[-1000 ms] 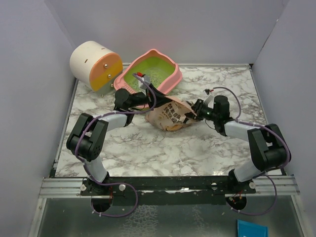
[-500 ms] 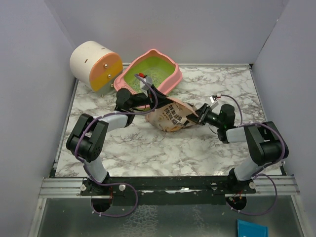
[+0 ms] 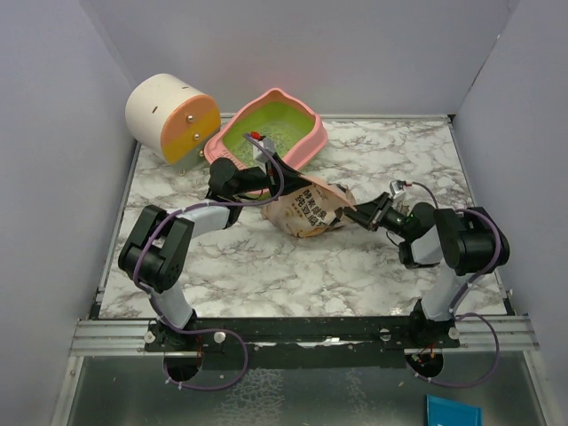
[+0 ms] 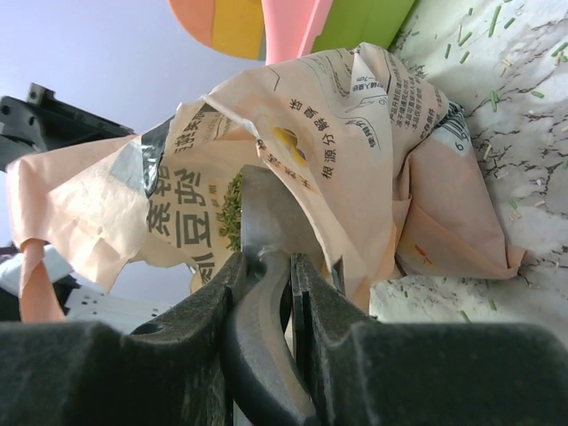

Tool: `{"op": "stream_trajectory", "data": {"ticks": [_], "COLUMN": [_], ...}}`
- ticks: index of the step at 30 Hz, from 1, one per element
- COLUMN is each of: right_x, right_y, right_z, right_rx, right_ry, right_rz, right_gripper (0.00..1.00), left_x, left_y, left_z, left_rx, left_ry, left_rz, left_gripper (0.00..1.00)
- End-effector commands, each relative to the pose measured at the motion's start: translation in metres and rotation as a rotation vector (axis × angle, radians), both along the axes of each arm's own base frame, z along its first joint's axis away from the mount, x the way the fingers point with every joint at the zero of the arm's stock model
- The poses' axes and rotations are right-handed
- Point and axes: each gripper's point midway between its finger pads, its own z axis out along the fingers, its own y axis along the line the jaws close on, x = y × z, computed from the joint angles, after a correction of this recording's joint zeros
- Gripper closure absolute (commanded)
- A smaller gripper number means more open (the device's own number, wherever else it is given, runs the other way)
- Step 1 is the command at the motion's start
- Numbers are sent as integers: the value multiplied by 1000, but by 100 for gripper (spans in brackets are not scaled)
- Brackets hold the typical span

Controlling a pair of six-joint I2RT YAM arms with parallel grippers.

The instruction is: Fill the litter box with clean litter

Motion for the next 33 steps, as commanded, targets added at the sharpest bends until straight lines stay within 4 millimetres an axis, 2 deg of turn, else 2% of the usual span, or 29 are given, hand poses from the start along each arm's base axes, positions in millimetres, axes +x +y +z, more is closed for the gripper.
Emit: {"op": "stream_trajectory", "data": {"ticks": [1, 3, 12, 20, 30, 33], "right_x": [-14, -15, -16, -17, -17, -18], "right_y": [-10, -17, -58, -84, -92, -96], "right_z": [22, 24, 24, 25, 41, 40], "right_rx": [84, 102, 116, 136, 123, 132], "right_ry": [-61, -56, -32, -17, -80, -65], "right_rz": [36, 21, -76, -134, -140, -165], "right_gripper": [99, 99, 99, 99, 99, 99], "left_x": [-3, -6, -5, -5, -3, -4], "left_y": [0, 2, 4, 5, 5, 5], "left_z": [0, 11, 15, 17, 17, 19], "left_rx": [14, 6, 13, 9, 8, 4], "left_ry": [-6, -34, -48, -55, -55, -50], "left_rz": [-3, 0, 18, 29, 36, 36], "left_gripper": [100, 100, 100, 100, 100, 100]}}
